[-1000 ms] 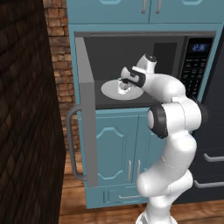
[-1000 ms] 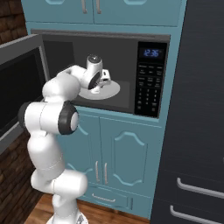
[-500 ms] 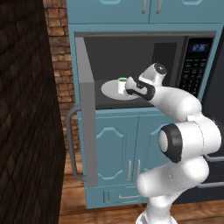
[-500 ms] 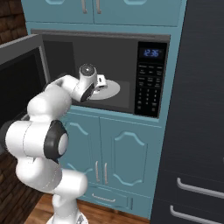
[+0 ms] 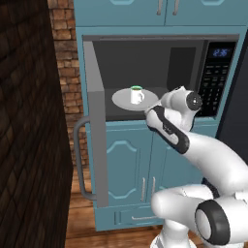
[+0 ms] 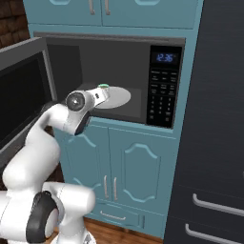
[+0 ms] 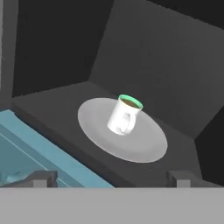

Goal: Place the microwavable item in the microwave. Then, close the microwave door and press the start button.

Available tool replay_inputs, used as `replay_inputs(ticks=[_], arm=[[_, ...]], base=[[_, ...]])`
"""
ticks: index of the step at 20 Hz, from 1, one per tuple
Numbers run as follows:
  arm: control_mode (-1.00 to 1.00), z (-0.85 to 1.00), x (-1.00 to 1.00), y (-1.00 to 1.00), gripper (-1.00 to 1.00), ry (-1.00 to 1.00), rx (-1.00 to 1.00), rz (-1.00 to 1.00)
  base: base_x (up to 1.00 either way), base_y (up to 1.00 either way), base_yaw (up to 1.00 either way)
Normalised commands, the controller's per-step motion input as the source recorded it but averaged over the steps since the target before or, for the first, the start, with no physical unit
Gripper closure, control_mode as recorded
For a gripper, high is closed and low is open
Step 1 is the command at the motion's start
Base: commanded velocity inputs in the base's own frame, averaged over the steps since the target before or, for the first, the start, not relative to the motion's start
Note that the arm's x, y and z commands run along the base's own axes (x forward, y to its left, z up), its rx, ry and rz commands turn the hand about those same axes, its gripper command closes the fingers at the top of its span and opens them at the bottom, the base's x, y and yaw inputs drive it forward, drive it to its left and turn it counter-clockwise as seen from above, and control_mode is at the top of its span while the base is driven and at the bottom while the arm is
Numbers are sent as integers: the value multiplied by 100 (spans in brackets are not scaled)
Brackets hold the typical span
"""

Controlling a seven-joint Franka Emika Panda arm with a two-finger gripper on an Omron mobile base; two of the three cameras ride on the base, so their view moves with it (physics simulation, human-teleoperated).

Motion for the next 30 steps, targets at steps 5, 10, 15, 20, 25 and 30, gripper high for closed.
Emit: replay_inputs(ticks=[5,10,15,20,25,30], arm=[[-100,59,-100,11,-100,-17,-28,6],[-100,33,-100,19,-100,-16,-31,9],[-100,16,-100,16,-100,-10,-22,9],[-100,1,-100,26,-100,-6,-16,6],[-100,-12,-100,25,-100,-17,-13,4],[-100,-33,-100,29,-100,-24,-14,6]], base=[[0,0,0],[0,0,0],[0,0,0],[0,0,0],[0,0,0],[0,0,0]])
